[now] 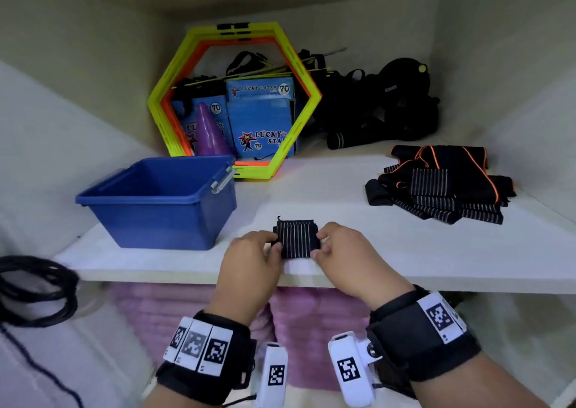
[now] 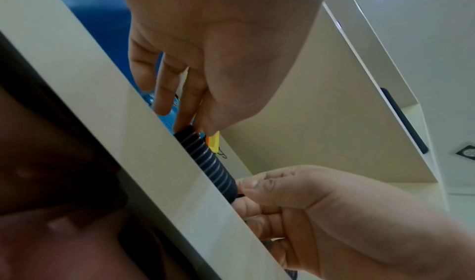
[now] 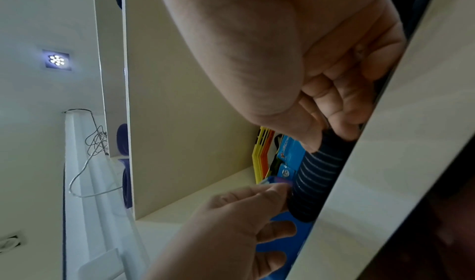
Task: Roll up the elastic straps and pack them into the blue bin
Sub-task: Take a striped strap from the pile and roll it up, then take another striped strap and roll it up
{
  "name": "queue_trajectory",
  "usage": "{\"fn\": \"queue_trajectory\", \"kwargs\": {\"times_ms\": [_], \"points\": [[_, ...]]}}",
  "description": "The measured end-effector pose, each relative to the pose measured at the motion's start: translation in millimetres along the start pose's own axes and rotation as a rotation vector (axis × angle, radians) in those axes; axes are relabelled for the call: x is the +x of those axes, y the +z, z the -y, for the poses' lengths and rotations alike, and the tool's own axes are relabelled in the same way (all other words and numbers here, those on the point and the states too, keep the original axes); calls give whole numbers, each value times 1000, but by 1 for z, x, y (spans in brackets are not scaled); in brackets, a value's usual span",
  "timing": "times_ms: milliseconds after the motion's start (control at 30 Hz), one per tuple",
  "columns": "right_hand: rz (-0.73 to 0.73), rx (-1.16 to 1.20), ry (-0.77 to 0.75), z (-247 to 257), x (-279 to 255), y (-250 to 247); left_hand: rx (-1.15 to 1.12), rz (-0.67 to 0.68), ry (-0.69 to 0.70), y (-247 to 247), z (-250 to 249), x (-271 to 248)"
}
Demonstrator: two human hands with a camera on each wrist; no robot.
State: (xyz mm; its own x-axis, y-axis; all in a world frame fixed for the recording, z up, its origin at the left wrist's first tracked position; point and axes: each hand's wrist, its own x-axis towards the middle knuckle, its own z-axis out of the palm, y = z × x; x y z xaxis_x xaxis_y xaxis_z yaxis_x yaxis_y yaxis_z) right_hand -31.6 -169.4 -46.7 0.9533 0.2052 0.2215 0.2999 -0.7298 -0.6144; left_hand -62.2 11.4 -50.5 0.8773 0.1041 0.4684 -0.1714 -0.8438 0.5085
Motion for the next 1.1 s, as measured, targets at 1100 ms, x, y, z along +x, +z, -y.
{"fn": "queue_trajectory", "kwargs": {"times_ms": [1100], "points": [[191,-388,559,-126,0,-203,295,574,576,120,-210,155]]}}
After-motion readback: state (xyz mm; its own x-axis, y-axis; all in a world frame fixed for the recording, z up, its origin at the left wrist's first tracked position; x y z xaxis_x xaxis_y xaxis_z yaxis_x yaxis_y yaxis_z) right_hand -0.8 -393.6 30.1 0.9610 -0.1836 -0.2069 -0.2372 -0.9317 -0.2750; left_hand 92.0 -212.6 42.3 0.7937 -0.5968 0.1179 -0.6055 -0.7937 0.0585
